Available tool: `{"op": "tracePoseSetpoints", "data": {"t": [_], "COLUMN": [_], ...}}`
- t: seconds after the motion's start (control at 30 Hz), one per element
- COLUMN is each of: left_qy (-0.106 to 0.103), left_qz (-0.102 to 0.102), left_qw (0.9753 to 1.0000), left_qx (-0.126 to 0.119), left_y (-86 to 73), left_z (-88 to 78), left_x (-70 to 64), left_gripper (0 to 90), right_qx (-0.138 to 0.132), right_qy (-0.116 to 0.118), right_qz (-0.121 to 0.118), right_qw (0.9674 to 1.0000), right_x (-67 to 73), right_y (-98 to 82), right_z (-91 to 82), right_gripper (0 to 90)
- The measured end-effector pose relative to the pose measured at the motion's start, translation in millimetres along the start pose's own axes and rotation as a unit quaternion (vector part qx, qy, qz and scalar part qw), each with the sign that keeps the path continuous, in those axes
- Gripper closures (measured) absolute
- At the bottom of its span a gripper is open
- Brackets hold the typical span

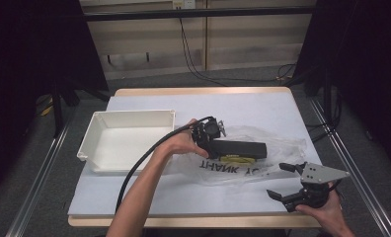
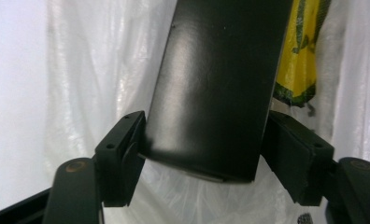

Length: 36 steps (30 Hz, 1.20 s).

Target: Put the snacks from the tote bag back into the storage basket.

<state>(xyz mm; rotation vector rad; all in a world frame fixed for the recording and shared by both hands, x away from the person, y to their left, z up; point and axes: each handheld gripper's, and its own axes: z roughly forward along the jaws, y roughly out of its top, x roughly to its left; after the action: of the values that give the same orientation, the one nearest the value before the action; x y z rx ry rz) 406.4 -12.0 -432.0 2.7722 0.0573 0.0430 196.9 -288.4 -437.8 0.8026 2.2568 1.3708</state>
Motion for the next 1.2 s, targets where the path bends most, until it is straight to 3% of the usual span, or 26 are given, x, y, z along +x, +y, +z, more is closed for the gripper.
{"op": "tracePoseSetpoints", "data": {"t": [0.07, 0.17, 0.23, 0.27, 0.3, 0.4, 0.57, 0.63, 0.8, 0.9, 1.07, 1.2], "left_qy": [0.005, -0.004, -0.008, -0.009, -0.012, -0.005, -0.008, -0.008, -0.013, -0.011, -0.005, -0.007], "left_qz": [0.007, 0.008, 0.004, -0.015, 0.001, 0.001, 0.0, -0.004, -0.009, -0.011, -0.009, -0.012], "left_qw": [0.9999, 0.9999, 1.0, 0.9998, 0.9999, 1.0, 1.0, 1.0, 0.9999, 0.9998, 0.9996, 0.9995], "left_qx": [0.012, 0.01, 0.003, -0.008, 0.004, 0.003, 0.005, -0.001, -0.005, -0.013, -0.026, -0.028], "left_y": [1.2, 1.4, 0.8, 0.5, 1.0, 1.7, 1.5, 1.1, 0.7, 0.7, 0.6, -1.6], "left_z": [3.2, -0.9, -2.0, -1.6, -3.6, -4.8, -8.3, -8.9, -11.9, -15.7, -22.8, -28.8], "left_x": [-1.5, -1.0, -2.5, -5.1, -3.3, -4.2, -3.2, -3.5, -4.1, -4.8, -6.2, -6.9], "left_gripper": [30.6, 39.2, 40.8, 41.0, 41.1, 41.3, 41.6, 41.8, 42.1, 42.3, 42.8, 43.0], "right_qx": [-0.004, -0.006, -0.004, -0.005, -0.008, -0.011, -0.034, -0.044, -0.065, -0.055, -0.058, -0.068], "right_qy": [0.001, 0.004, 0.008, 0.008, 0.014, 0.019, 0.007, -0.013, -0.018, -0.01, -0.024, -0.004], "right_qz": [0.0, 0.001, -0.001, 0.001, 0.005, 0.005, 0.01, 0.013, -0.002, -0.013, -0.027, -0.024], "right_qw": [1.0, 1.0, 1.0, 1.0, 0.9999, 0.9997, 0.9994, 0.9989, 0.9977, 0.9983, 0.9977, 0.9974], "right_x": [0.6, 2.5, 3.3, 3.0, 1.5, -3.9, -14.2, -17.5, -18.0, -17.6, -22.1, -24.2], "right_y": [-0.4, -1.6, -2.0, -1.5, -0.5, 3.6, 9.2, 9.8, 7.1, 5.4, 5.3, 5.2], "right_z": [0.7, 1.4, 1.9, 2.3, 2.8, 1.2, -4.5, -4.6, 1.7, 5.3, 8.2, 13.8], "right_gripper": [6.6, 6.3, 5.9, 4.8, 3.3, 0.4, 0.6, 1.6, 0.9, 0.6, 0.6, 0.6]}}
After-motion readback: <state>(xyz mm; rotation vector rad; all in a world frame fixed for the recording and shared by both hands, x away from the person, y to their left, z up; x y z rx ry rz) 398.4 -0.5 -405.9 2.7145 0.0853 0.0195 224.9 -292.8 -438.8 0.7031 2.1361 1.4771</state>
